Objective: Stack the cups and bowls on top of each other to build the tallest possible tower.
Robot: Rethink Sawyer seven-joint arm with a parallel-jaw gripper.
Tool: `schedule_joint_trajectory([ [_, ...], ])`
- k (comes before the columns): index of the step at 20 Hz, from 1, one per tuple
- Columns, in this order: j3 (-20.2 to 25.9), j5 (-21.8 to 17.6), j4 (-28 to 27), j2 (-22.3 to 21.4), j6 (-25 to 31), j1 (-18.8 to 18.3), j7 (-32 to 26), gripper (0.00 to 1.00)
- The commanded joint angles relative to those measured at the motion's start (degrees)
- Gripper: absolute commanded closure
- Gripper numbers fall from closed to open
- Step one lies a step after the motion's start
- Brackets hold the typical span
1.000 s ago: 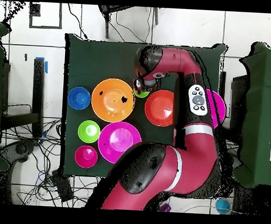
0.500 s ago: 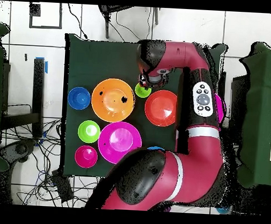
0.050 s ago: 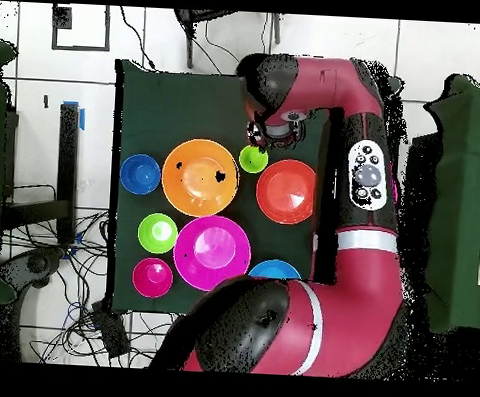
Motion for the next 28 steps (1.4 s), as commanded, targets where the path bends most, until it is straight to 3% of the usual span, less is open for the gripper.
schedule_joint_trajectory([
  [1, 1.7, 0.8, 2.9, -4.1, 4.6, 1.0, -11.0, 0.0],
  [9, 2.3, 6.8, 15.8, -8.5, -9.7, 0.1, -3.6, 0.0],
  [17, 1.0, 5.5, 20.5, -9.5, -14.1, 0.6, -5.2, 0.0],
  [28, 1.3, 4.0, 25.2, -10.3, -18.7, -2.6, -9.4, 0.0],
])
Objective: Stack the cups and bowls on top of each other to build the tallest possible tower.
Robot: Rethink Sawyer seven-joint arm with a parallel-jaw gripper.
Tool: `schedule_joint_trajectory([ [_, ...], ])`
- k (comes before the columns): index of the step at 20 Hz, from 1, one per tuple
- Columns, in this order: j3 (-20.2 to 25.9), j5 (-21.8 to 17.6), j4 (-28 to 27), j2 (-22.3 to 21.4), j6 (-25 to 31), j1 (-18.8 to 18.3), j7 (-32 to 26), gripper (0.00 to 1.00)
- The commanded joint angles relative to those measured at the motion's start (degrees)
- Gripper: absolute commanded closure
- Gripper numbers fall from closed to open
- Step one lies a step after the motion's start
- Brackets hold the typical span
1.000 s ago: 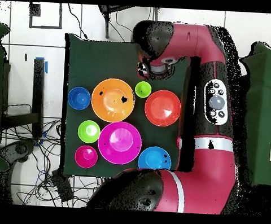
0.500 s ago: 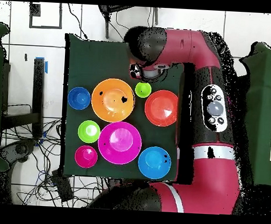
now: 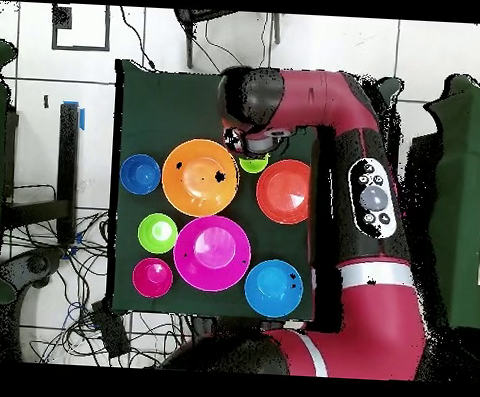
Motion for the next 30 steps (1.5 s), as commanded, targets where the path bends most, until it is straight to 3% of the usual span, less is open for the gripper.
schedule_joint_trajectory([
  [1, 1.4, -2.9, 8.6, 0.2, -6.0, -1.8, -9.6, 0.0],
  [14, 3.7, -4.0, 19.0, -3.3, -12.3, -9.4, -14.0, 0.0],
  [30, 5.7, -6.6, 37.1, -16.3, -20.1, -22.5, -15.5, 0.0],
])
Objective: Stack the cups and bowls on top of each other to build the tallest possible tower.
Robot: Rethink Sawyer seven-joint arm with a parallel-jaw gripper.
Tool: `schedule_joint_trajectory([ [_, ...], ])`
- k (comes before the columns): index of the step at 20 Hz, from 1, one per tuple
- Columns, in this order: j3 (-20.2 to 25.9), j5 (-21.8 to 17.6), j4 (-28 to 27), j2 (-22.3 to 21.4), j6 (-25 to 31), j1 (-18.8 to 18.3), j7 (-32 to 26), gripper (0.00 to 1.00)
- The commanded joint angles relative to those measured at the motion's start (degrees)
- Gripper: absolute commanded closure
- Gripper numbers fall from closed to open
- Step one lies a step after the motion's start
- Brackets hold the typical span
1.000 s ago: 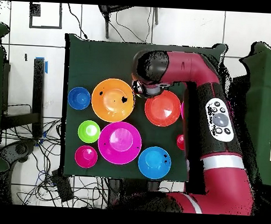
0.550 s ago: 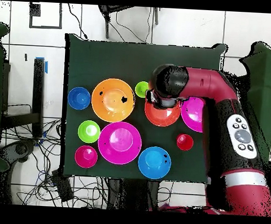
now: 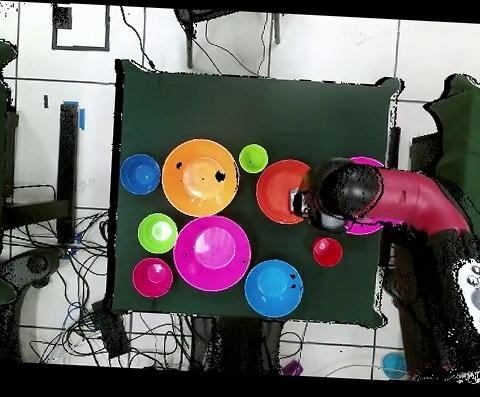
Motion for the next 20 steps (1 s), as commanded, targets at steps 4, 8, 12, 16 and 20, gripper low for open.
schedule_joint_trajectory([
  [4, 3.0, -9.1, 12.3, -3.9, -8.8, -4.2, -13.5, 0.0],
  [8, 2.6, -9.8, 15.4, -3.3, -13.6, -7.0, -9.6, 0.0],
  [12, 2.6, -10.6, 19.1, -3.3, -21.0, -9.0, -5.2, 0.0],
  [16, 2.8, -11.6, 19.9, -1.2, -24.3, -10.0, -4.7, 0.0],
  [20, 2.6, -11.5, 20.0, -0.3, -25.1, -9.4, -3.8, 0.0],
])
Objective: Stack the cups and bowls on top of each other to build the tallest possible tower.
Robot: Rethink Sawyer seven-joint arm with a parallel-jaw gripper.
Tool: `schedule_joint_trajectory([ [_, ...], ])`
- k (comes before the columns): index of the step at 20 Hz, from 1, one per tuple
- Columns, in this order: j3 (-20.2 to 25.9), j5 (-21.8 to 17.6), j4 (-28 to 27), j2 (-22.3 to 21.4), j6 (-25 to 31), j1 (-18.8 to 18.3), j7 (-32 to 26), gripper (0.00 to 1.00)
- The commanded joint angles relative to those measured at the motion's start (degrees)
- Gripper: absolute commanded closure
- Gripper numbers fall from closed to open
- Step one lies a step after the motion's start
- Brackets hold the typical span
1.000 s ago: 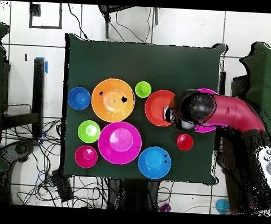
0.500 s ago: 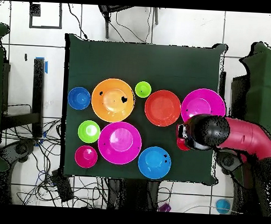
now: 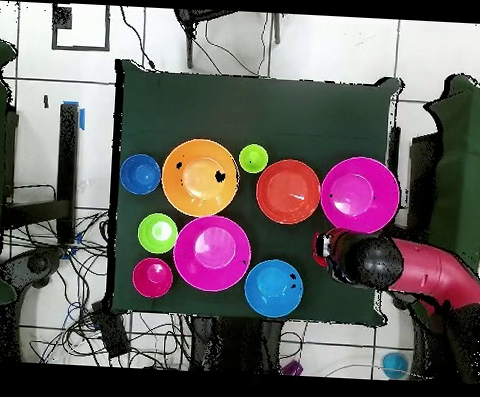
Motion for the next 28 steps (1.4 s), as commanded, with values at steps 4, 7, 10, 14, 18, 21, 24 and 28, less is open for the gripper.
schedule_joint_trajectory([
  [4, 1.9, -4.8, 4.4, 4.1, -4.8, 2.4, -3.1, 0.0],
  [7, 1.9, -5.2, 4.7, 4.9, -6.0, 2.2, -2.9, 0.0],
  [10, 1.6, -5.7, 4.3, 5.8, -6.5, 2.5, -2.6, 0.0],
  [14, 0.1, -7.1, 3.0, 7.1, -6.3, 3.5, -1.7, 0.0],
  [18, -1.0, -8.6, 1.7, 8.2, -6.4, 4.1, -0.9, 0.0],
  [21, -1.1, -9.1, 1.3, 8.4, -6.3, 4.2, -0.8, 0.0],
  [24, -1.2, -9.5, 1.0, 9.1, -6.7, 4.3, -0.4, 0.0],
  [28, -1.8, -10.4, 0.1, 10.3, -7.5, 5.0, 0.4, 0.0],
])
